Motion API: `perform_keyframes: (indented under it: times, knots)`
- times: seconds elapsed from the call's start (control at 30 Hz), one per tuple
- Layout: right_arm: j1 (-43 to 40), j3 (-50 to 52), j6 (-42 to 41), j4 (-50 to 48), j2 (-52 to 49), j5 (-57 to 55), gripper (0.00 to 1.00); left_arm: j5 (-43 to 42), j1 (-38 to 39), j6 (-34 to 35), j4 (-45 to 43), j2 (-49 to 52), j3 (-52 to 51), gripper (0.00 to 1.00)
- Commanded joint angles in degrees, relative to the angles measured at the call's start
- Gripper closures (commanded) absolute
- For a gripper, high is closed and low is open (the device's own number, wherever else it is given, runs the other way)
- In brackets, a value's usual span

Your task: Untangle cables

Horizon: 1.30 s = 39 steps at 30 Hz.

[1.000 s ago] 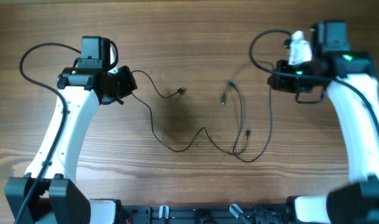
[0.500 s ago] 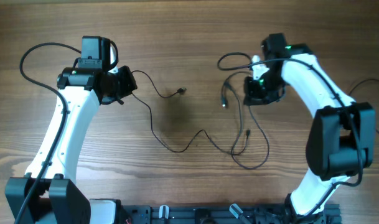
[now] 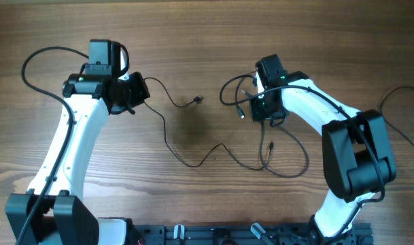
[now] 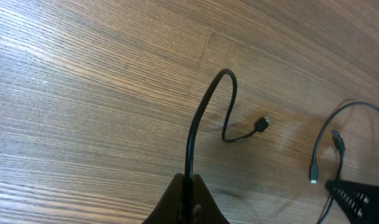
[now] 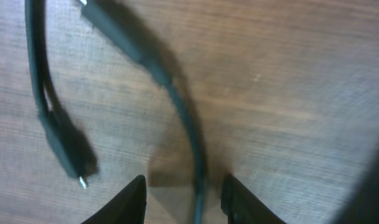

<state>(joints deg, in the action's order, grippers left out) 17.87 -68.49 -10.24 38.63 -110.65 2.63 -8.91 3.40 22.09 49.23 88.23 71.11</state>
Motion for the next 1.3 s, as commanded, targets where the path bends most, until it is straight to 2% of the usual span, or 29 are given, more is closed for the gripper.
perform_keyframes:
  times: [0.0,0.1,0.3,0.4,0.57,0.67,0.73,0.87,0.97,1.1,1.27]
  knots:
    - [0.09,0.74,-0.28,-0.63,-0.96,-3.1,0.68,-0.46,0.09,-1.07,-0.22,-0.35,0.15,0.95]
    - [0.79,0.74,-0.39,-0.5,-1.27,-3.08,0.95,-0.46,0.09,-1.07,-0.24,-0.35,0.15,0.95]
    - [0.42,-1.09,-0.22,-4.07,-1.42,-5.42,0.96,-0.46,0.09,-1.07,-0.17,-0.35,0.15,0.95]
    - [0.46,-1.73,3.72,-7.23,-1.42,-3.76,0.55,-0.46,0.09,-1.07,-0.28,-0.35,0.15,0.93]
    - [0.5,-1.55,10.12,-12.5,-1.51,-1.51,0.41,-0.46,0.09,-0.85,-0.46,-0.35,0.15,0.93]
    - [0.5,-1.14,10.51,-16.37,-2.27,-1.55,0.4,-0.46,0.09,-0.85,-0.42,-0.35,0.15,0.92]
    - [0.5,-1.14,10.4,-17.49,-4.13,-1.53,0.43,-0.46,0.09,-0.85,-0.39,-0.35,0.15,0.92]
    - [0.5,-1.14,10.45,-17.14,-7.32,-1.51,0.59,-0.46,0.09,-0.85,-0.42,-0.35,0.15,0.92]
    - [0.48,-1.18,9.99,-18.16,-7.89,-1.55,0.96,-0.46,0.09,-0.85,-0.42,-0.35,0.15,0.92]
    - [-1.31,-4.09,3.8,-17.66,-5.88,-3.93,0.96,-0.46,0.09,-0.85,-0.39,-0.35,0.15,0.91]
    - [-10.36,-16.09,4.33,-14.95,0.96,-4.61,0.96,-0.46,0.09,-0.85,-0.42,-0.35,0.15,0.88]
